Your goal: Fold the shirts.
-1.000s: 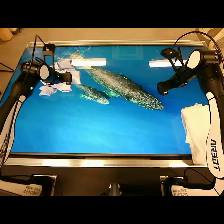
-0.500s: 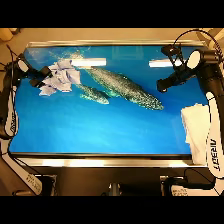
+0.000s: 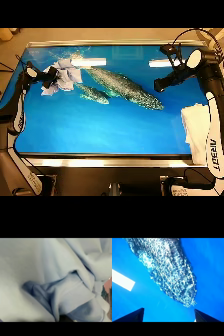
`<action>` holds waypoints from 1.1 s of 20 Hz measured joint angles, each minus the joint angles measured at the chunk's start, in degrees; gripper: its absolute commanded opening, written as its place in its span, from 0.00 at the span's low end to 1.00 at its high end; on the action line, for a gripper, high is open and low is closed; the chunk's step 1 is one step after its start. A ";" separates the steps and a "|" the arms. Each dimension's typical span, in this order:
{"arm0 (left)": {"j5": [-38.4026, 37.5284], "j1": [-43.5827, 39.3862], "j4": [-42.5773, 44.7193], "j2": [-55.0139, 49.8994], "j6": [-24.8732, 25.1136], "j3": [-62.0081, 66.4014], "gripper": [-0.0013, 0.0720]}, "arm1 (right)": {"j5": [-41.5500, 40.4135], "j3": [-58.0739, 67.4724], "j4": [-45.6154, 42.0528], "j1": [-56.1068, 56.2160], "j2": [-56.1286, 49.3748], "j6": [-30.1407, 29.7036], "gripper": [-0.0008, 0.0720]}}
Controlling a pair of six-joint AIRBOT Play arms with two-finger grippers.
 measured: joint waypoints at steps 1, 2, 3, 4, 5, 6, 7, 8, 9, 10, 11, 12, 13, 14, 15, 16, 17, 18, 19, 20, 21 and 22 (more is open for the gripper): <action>0.26 -0.13 -1.75 0.90 2.56 0.02 0.06 | 0.07 0.00 0.33 0.00 0.13 -0.59 0.85; 0.52 -0.50 -3.96 2.43 6.03 0.17 0.06 | 0.15 0.00 0.57 0.00 0.39 -1.36 0.85; 0.61 -1.03 -5.90 4.59 10.03 0.28 0.06 | 0.44 0.07 0.70 0.00 0.83 -2.54 0.85; 0.59 -1.60 -7.65 7.10 14.08 0.33 0.06 | 0.61 0.26 0.79 0.00 1.55 -3.80 0.85; 0.66 -2.40 -9.40 10.56 18.84 0.42 0.06 | 0.79 0.50 0.79 -0.02 2.54 -4.70 0.85; 0.74 -3.43 -11.13 14.19 23.04 0.50 0.06 | 0.85 0.72 0.57 -0.04 4.02 -5.60 0.85; 0.76 -4.74 -12.55 18.32 26.80 0.55 0.06 | 0.26 0.87 0.00 -0.07 5.68 -6.08 0.85; 0.74 -6.36 -13.60 22.99 30.23 0.57 0.06 | -0.33 0.98 -0.96 -0.11 7.89 -6.56 0.85; 0.94 -8.13 -14.38 27.67 33.07 0.57 0.06 | -1.22 1.09 -1.99 -0.13 10.23 -6.88 0.85; 1.07 -9.92 -14.86 32.00 35.23 0.59 0.06 | -2.38 1.14 -3.06 -0.13 12.98 -7.04 0.85; 1.18 -12.00 -14.95 36.39 37.07 0.61 0.06 | -3.34 1.16 -4.17 -0.13 15.85 -7.23 0.85; 1.16 -14.08 -14.75 40.06 38.25 0.59 0.06 | -4.39 1.22 -4.92 -0.13 18.60 -7.48 0.85; 0.98 -16.50 -13.81 43.56 38.97 0.57 0.06 | -5.09 1.25 -5.73 -0.13 21.57 -7.54 0.85; 0.55 -18.67 -12.76 46.27 39.04 0.55 0.06 | -5.44 1.25 -6.29 -0.13 24.15 -7.58 0.85; 0.07 -20.96 -11.37 48.61 38.75 0.52 0.06 | -5.62 1.25 -6.73 -0.13 26.60 -7.61 0.85; -0.44 -23.12 -10.40 50.14 38.14 0.44 0.06 | -5.31 1.25 -7.08 -0.13 29.11 -7.61 0.85; -1.55 -25.66 -9.46 51.28 37.68 0.02 0.06 | -4.44 1.25 -7.34 -0.13 31.32 -7.61 0.85; -2.82 -28.28 -8.90 51.95 37.27 -0.98 0.06 | -3.21 1.25 -7.54 -0.13 33.03 -7.61 0.85; -3.87 -30.75 -8.35 52.26 36.87 -2.43 0.06 | -1.46 1.25 -7.72 -0.13 34.49 -7.63 0.85; -4.63 -33.27 -8.02 52.26 36.68 -4.46 0.06 | 0.48 1.25 -7.82 -0.13 35.52 -7.61 0.85; -5.40 -35.95 -7.72 51.91 36.44 -7.23 0.06 | 2.78 1.25 -7.96 -0.13 36.24 -7.52 0.85; -5.84 -38.49 -7.43 51.15 36.39 -10.27 0.06 | 5.31 1.16 -7.98 -0.13 36.59 -7.32 0.85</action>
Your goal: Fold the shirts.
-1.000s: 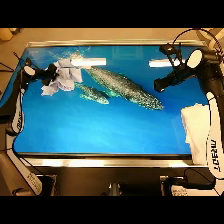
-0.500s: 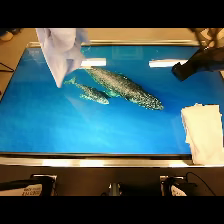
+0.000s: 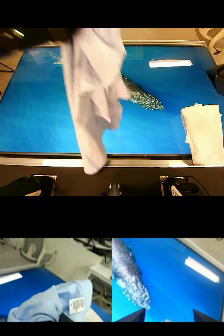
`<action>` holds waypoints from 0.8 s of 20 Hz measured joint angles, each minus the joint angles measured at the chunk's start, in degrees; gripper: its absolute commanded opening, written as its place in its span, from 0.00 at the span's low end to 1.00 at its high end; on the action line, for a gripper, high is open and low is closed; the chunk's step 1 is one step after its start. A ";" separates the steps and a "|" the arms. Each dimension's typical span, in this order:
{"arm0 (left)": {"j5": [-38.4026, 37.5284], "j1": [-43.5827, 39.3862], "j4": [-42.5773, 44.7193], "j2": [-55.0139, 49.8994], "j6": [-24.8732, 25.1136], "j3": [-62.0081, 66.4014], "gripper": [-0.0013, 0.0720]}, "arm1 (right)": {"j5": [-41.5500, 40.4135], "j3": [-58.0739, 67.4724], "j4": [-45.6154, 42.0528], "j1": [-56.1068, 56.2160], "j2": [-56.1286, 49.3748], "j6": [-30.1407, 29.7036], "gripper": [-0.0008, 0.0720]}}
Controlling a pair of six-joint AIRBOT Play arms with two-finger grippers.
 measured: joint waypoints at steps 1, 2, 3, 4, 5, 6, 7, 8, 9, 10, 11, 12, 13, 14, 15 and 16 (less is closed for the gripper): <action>-0.31 -2.82 0.15 -1.40 -0.11 -3.67 0.06 | 2.80 -0.04 -0.07 0.00 0.07 0.31 0.85; -0.57 -5.42 0.35 -3.17 -0.13 -7.15 0.06 | 5.05 -0.09 -0.13 0.00 -0.04 0.42 0.85; -0.39 -8.13 0.44 -5.55 -0.20 -10.67 0.06 | 7.41 -0.11 -0.20 0.00 -0.35 0.63 0.85; 0.09 -10.78 0.46 -8.50 -0.48 -13.57 0.07 | 9.16 -0.15 -0.22 0.00 -0.87 0.85 0.85; 0.09 -13.00 0.39 -11.63 -0.87 -15.50 0.23 | 10.56 -0.15 -0.24 0.00 -1.57 1.18 0.85; 0.02 -14.91 -0.07 -14.91 -1.40 -16.70 0.67 | 11.74 -0.15 -0.24 0.00 -2.23 1.55 0.85; -0.42 -16.35 -1.22 -18.12 -1.90 -17.27 0.94 | 12.66 -0.15 -0.24 0.00 -3.10 1.95 0.85; -1.07 -17.05 -2.32 -20.59 -2.54 -17.20 0.94 | 13.11 -0.17 -0.24 0.00 -4.07 2.36 0.85; -2.23 -17.07 -2.89 -22.73 -3.21 -16.63 0.94 | 13.75 -0.17 -0.24 0.00 -5.07 2.69 0.85; -4.04 -16.24 -3.39 -24.04 -3.87 -15.58 0.94 | 14.19 -0.22 -0.24 0.00 -6.05 2.97 0.85; -5.73 -14.75 -3.56 -24.61 -4.26 -14.21 0.94 | 14.36 -0.50 -0.22 0.00 -7.28 3.34 0.85; -8.44 -12.55 -3.13 -24.70 -4.68 -12.63 0.93 | 14.69 -1.11 -0.17 0.00 -8.37 3.45 0.85; -11.26 -10.03 -1.68 -24.26 -4.92 -11.39 0.93 | 14.88 -2.16 0.00 0.00 -9.44 3.65 0.85; -14.43 -6.99 0.02 -23.06 -5.29 -10.40 0.93 | 15.04 -3.80 0.24 0.00 -10.47 3.78 0.85; -17.49 -4.07 2.08 -21.51 -5.75 -9.99 0.93 | 14.99 -5.79 0.57 0.00 -11.26 3.82 0.85; -20.81 -1.09 4.96 -19.50 -6.16 -10.45 0.93 | 14.62 -8.41 1.20 0.00 -11.82 3.82 0.85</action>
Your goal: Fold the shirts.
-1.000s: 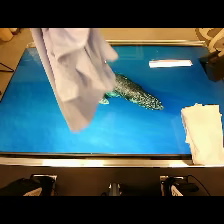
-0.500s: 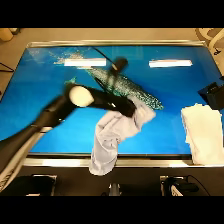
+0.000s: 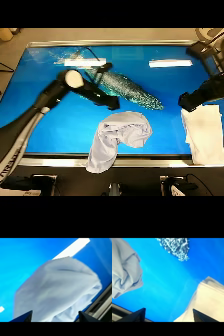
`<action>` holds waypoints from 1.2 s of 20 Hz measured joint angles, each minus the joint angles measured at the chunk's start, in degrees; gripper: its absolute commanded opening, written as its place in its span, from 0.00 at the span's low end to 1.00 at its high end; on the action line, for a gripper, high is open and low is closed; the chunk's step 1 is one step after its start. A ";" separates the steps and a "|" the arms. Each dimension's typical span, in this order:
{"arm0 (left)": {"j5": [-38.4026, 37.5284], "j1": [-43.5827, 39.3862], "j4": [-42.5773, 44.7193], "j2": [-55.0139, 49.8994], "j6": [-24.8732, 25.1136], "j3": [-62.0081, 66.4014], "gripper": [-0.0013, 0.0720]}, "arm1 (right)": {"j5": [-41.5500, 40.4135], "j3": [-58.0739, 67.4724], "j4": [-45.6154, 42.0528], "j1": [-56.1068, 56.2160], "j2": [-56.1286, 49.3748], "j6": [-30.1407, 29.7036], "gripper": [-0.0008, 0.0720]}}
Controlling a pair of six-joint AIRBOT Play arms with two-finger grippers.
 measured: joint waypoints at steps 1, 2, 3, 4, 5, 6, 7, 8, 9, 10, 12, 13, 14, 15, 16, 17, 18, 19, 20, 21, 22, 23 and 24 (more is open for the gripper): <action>-2.73 2.49 2.51 2.21 -0.26 -1.42 0.93 | -0.50 -2.84 0.66 0.00 -0.46 -0.02 0.86; -4.76 4.85 4.57 5.07 -0.46 -4.00 0.93 | -1.75 -6.23 1.66 0.00 -0.83 -0.26 0.89; -6.01 6.62 6.05 7.93 -0.70 -7.65 0.93 | -2.86 -9.53 2.84 0.00 -1.01 -0.46 0.92; -7.54 8.00 7.28 11.02 -1.11 -12.63 0.93 | -4.44 -13.20 4.48 0.00 -1.18 -0.68 0.95; -7.82 8.74 8.13 13.86 -1.60 -17.86 0.93 | -6.43 -16.63 6.10 0.00 -1.36 -1.05 0.96; -7.50 9.16 8.26 16.96 -2.21 -23.82 0.92 | -8.15 -20.20 8.00 0.00 -1.42 -1.55 0.96; -6.91 9.14 7.74 19.50 -2.82 -29.62 0.88 | -9.90 -23.26 9.70 0.00 -1.55 -2.05 0.96; -5.20 8.79 6.43 21.77 -3.30 -35.67 0.88 | -11.63 -26.12 11.37 0.00 -1.79 -2.58 0.97; -3.72 8.15 4.85 23.45 -3.61 -40.70 0.88 | -12.98 -28.79 12.90 0.00 -2.01 -3.08 0.97; -1.84 7.15 2.78 24.70 -3.89 -45.48 0.88 | -14.38 -31.08 14.10 0.00 -2.34 -3.50 0.97; 2.64 4.63 -1.01 25.77 -4.33 -52.33 0.88 | -16.37 -34.16 15.58 0.00 -3.23 -4.04 0.97; 4.96 3.26 -2.62 25.73 -4.42 -54.53 0.88 | -17.27 -35.08 16.15 0.00 -3.78 -4.26 0.97; 6.91 1.73 -4.46 25.42 -4.50 -56.28 0.88 | -18.14 -35.82 16.61 0.00 -4.46 -4.55 0.97; 8.70 0.22 -6.21 24.90 -4.52 -57.48 0.88 | -18.95 -36.33 17.18 0.00 -5.14 -4.79 0.97; 10.14 -1.14 -7.54 24.17 -4.57 -58.34 0.83 | -19.61 -36.70 17.57 0.00 -5.90 -5.03 0.97; 11.58 -2.40 -8.96 23.34 -4.59 -58.95 0.81 | -20.44 -36.94 18.08 0.00 -6.69 -5.27 0.97; 13.05 -3.45 -10.12 22.49 -4.70 -59.39 0.52 | -21.05 -37.13 18.71 0.00 -7.65 -5.57 0.97; 13.99 -4.26 -11.06 21.70 -4.74 -59.71 0.28 | -21.70 -37.31 19.19 0.00 -8.72 -5.90 0.97; 14.97 -4.94 -11.96 21.03 -4.74 -59.91 0.10 | -22.27 -37.35 19.98 0.00 -9.60 -6.05 0.96; 15.87 -5.40 -12.61 20.52 -4.74 -60.06 0.06 | -23.06 -37.46 20.74 0.00 -10.60 -6.23 0.93; 16.31 -5.68 -13.00 20.20 -4.72 -60.08 0.06 | -23.82 -37.53 21.75 0.00 -11.45 -6.36 0.78; 16.79 -5.90 -13.27 19.91 -4.72 -60.02 0.06 | -24.59 -37.55 22.86 0.00 -12.28 -6.49 0.41; 17.05 -6.10 -13.38 19.78 -4.66 -59.82 0.06 | -25.29 -37.57 23.76 0.00 -13.00 -6.51 0.07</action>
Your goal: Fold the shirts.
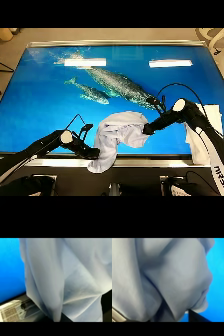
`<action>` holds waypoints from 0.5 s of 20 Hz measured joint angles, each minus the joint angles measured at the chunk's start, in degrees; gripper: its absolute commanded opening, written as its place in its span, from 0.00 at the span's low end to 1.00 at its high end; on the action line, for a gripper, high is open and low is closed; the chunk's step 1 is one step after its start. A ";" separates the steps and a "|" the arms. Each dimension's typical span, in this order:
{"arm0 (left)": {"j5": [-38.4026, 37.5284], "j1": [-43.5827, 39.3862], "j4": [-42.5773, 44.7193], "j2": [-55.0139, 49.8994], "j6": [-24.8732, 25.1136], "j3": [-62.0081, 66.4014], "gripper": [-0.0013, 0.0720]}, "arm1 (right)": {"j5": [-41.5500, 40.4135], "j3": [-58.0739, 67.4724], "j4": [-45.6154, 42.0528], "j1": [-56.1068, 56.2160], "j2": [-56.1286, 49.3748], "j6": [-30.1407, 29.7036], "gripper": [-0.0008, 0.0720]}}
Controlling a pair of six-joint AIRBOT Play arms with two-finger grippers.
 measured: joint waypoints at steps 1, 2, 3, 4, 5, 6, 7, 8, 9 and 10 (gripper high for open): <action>0.28 -0.09 0.13 -0.11 0.09 0.33 0.06 | -0.72 -0.02 0.90 0.02 -0.48 -0.11 0.05; 0.48 -0.15 0.98 -0.04 0.11 0.90 0.06 | -1.46 0.02 1.44 0.02 -0.85 -0.39 0.05; 0.55 -0.20 2.43 0.17 0.02 1.70 0.06 | -1.86 0.33 1.46 0.02 -0.94 -1.09 0.05; 0.22 0.04 4.11 0.59 -0.13 2.91 0.06 | -2.03 0.98 1.11 0.02 -0.63 -1.64 0.05; -0.28 0.81 6.58 1.31 -0.39 4.66 0.06 | -2.08 2.21 -0.13 0.07 0.20 -2.12 0.05; -0.94 2.08 9.38 2.27 -0.59 7.06 0.06 | -2.05 3.89 -1.92 0.07 1.46 -2.56 0.05; -1.90 3.61 12.09 3.41 -0.74 9.84 0.05 | -2.10 6.27 -4.00 0.04 3.08 -2.97 0.05; -3.08 5.68 15.43 4.81 -0.87 13.60 0.05 | -2.08 9.55 -6.27 0.02 5.25 -3.39 0.05; -4.46 7.82 19.08 6.16 -0.94 17.86 0.06 | -2.16 13.51 -8.70 0.04 7.72 -3.74 0.05; -5.90 9.99 22.91 7.58 -0.96 22.73 0.06 | -2.12 17.70 -11.02 0.04 10.16 -4.07 0.05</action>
